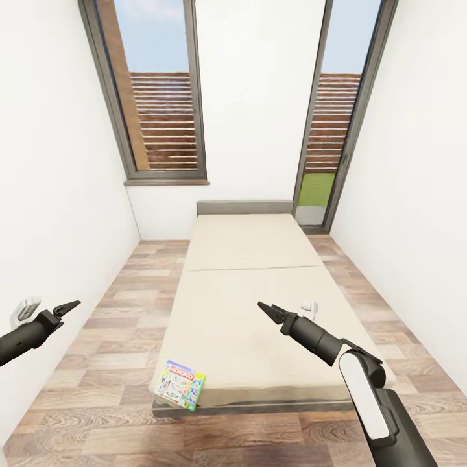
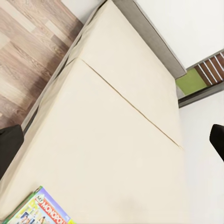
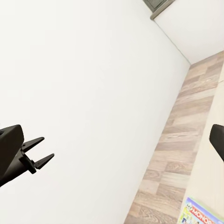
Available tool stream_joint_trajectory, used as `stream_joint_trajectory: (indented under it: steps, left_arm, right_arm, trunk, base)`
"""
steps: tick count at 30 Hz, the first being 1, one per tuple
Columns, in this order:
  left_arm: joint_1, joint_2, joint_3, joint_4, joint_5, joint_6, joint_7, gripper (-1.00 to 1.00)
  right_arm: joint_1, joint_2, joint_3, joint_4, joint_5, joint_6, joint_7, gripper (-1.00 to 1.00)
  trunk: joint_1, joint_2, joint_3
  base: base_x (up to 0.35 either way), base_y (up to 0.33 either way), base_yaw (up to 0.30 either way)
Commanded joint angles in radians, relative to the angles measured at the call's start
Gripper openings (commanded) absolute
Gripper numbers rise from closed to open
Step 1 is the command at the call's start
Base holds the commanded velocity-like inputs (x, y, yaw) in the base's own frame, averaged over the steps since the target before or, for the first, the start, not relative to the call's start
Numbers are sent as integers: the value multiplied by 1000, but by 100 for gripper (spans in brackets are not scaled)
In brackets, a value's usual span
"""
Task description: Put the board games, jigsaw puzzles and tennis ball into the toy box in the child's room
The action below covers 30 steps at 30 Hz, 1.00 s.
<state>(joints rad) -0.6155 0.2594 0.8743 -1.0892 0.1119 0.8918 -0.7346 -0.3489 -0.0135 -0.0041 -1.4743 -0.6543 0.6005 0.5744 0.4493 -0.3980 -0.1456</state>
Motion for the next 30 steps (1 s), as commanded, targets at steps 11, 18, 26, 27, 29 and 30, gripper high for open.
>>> stream_joint_trajectory:
  steps: [11,18,26,27,29,30]
  left_arm:
    - [-1,0,2,0,5,7,-1,100]
    - [-1,1,2,0,5,7,-2,100]
    - [-1,0,2,0,5,7,-1,100]
    - [-1,0,2,0,5,7,-1,100]
    - [-1,0,2,0,5,7,-1,100]
    - [-1,0,2,0,5,7,-1,100]
  right_arm:
    - [-1,6,0,0,-7,7,-1,100]
    - [-1,9,0,0,-6,8,-1,100]
    - [-1,10,0,0,-5,8,-1,100]
    - [-1,10,0,0,-5,8,-1,100]
    - [-1,11,0,0,-5,8,-1,100]
    - [-1,11,0,0,-5,8,-1,100]
  trunk:
    - [1,-2,16]
    - [1,-2,27]
    - [1,-2,41]
    - [1,-2,42]
    - [1,-2,46]
    - [1,-2,47]
  base:
    - [0,0,0]
    - [0,0,0]
    - [0,0,0]
    - [0,0,0]
    - [0,0,0]
    - [0,0,0]
